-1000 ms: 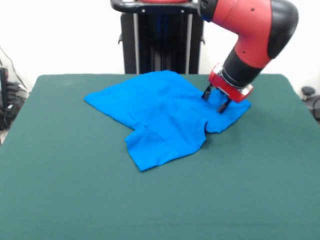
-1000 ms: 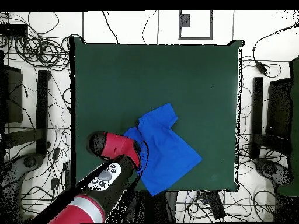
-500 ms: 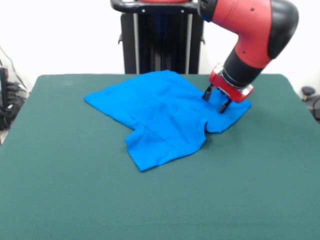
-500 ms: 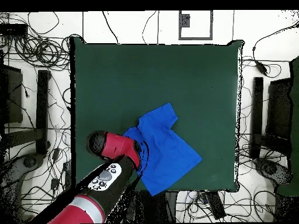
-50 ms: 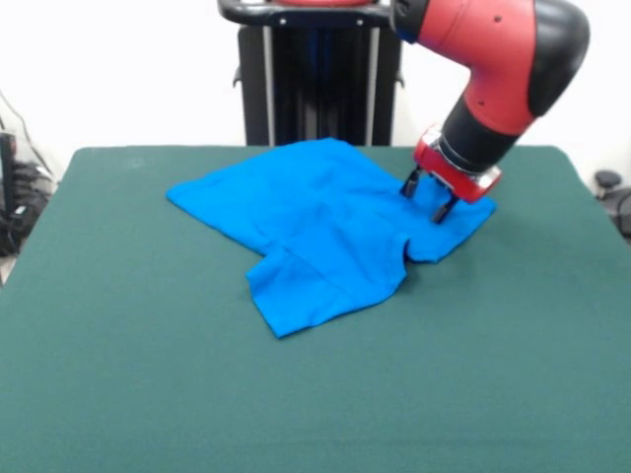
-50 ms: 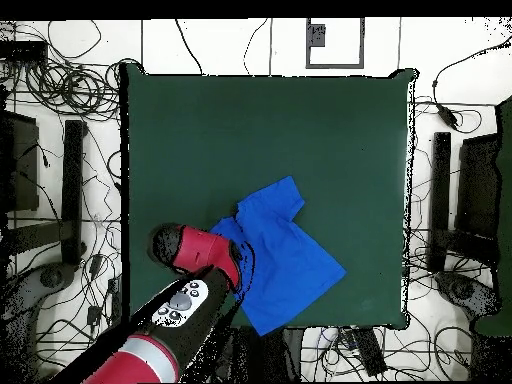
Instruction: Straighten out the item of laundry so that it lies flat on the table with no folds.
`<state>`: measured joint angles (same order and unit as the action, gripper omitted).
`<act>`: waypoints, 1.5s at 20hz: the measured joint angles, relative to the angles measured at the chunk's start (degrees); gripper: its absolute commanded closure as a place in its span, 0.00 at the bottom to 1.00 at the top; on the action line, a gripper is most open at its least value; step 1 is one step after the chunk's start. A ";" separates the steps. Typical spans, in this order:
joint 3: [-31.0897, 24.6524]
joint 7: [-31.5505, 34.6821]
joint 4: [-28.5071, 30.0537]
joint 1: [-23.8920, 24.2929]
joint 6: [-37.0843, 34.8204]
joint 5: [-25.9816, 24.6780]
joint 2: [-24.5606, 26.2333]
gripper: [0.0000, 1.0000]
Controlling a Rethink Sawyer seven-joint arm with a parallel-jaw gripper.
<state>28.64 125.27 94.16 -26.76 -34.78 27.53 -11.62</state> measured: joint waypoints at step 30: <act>0.54 15.12 -8.72 -3.42 -9.57 0.52 2.68 0.00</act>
<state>29.18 140.39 85.44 -30.18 -44.35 28.05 -8.93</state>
